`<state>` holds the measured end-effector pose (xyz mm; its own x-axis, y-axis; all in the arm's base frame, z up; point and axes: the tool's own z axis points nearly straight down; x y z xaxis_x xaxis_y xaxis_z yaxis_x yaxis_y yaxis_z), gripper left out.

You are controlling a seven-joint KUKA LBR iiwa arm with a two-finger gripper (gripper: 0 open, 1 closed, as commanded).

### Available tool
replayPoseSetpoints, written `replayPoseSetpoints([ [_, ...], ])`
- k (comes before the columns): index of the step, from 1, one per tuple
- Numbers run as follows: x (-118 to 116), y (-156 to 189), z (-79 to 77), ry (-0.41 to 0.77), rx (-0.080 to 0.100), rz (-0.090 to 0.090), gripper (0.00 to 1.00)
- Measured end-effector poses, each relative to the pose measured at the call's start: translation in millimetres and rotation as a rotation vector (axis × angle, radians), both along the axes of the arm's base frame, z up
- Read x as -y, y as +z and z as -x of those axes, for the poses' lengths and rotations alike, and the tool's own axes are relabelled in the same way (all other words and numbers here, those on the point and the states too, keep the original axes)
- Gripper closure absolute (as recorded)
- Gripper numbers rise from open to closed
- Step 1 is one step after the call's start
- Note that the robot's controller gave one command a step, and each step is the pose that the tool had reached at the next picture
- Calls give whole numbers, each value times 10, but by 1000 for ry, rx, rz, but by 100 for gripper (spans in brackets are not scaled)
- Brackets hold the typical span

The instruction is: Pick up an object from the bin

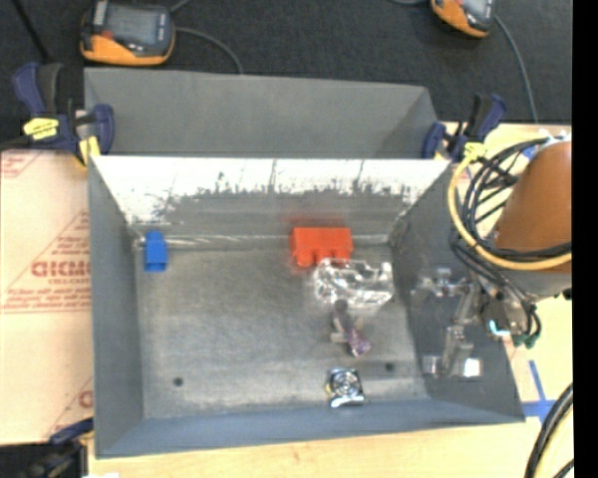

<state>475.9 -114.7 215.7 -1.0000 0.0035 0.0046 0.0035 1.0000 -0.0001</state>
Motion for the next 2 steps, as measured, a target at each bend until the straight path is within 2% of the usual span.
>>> replayPoseSetpoints([
  [1, -529, -200, -2, 94, 5, -2, 0],
  [2, -639, -1196, -123, -6, 1, -2, 0],
])
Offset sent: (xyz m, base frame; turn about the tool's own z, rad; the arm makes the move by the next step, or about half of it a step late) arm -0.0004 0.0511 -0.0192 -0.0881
